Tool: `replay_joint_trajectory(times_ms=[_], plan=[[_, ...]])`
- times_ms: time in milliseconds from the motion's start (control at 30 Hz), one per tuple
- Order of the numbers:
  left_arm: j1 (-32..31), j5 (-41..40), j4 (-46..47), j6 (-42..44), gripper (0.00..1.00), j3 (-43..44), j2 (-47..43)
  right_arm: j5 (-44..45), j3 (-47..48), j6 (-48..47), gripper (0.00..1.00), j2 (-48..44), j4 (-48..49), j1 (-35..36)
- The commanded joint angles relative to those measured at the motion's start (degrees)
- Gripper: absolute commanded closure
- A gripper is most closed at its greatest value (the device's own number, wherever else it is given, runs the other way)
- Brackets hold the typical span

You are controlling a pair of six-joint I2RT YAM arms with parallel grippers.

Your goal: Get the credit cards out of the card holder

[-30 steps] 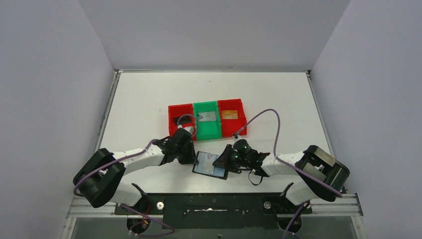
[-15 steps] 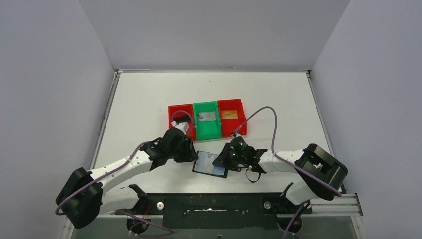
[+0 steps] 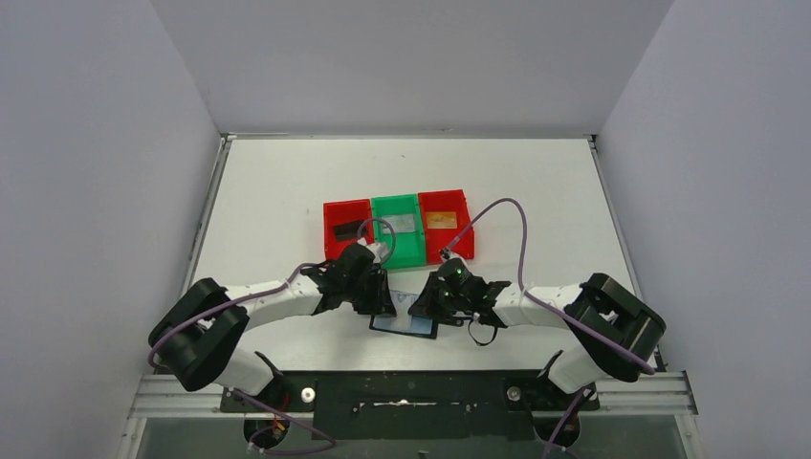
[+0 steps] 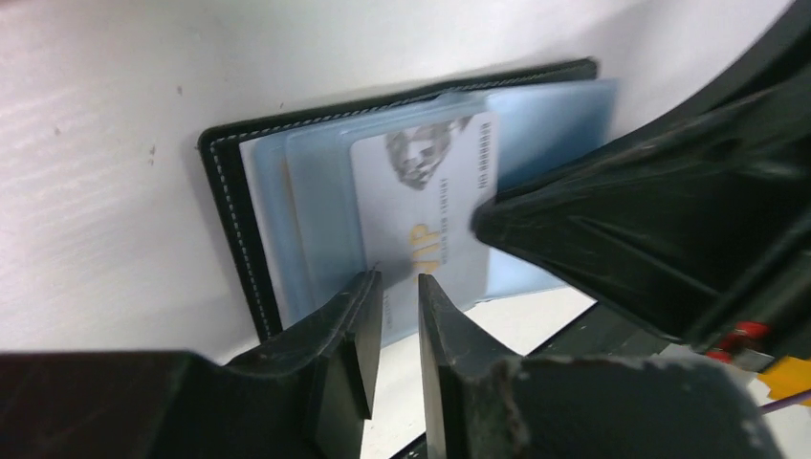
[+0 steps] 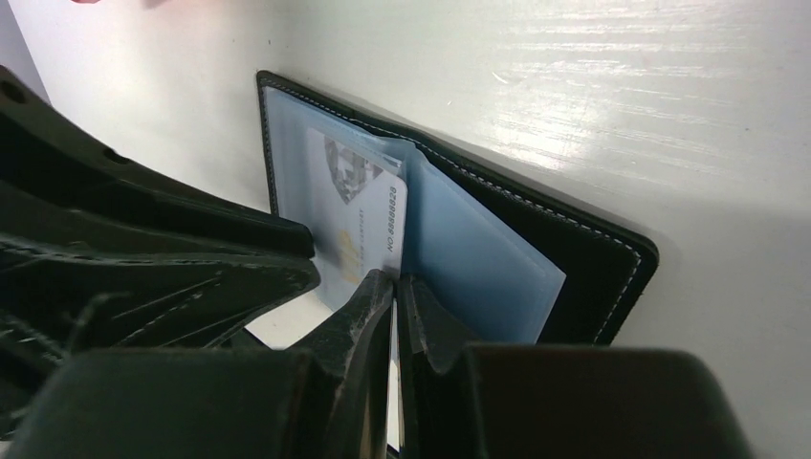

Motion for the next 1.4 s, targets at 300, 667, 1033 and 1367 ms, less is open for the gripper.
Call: replay_joint_trajectory(times_ms=[300, 667, 1033, 1367], plan=[[-0.7, -8.1, -4.4, -2.1, 0.88, -3.2, 1.1, 2.4, -1.5, 1.0, 0.94, -2.4, 0.4, -0.3], [-1.0, -6.3, -2.7, -2.0, 0.91, -3.7, 1.7, 3.6, -7.8, 8.8, 0.79, -2.2, 12.2, -0.6], [-1.3, -6.3, -3.4, -1.8, 0.94, -3.6, 2.2, 6.0, -9.5, 11.3, 0.80, -1.2, 19.2, -0.1], [-1.3, -7.1, -4.3, -1.6, 0.95, -3.1, 2.3, 4.7, -10.6, 8.3, 0.96, -3.4, 17.5, -0.5]])
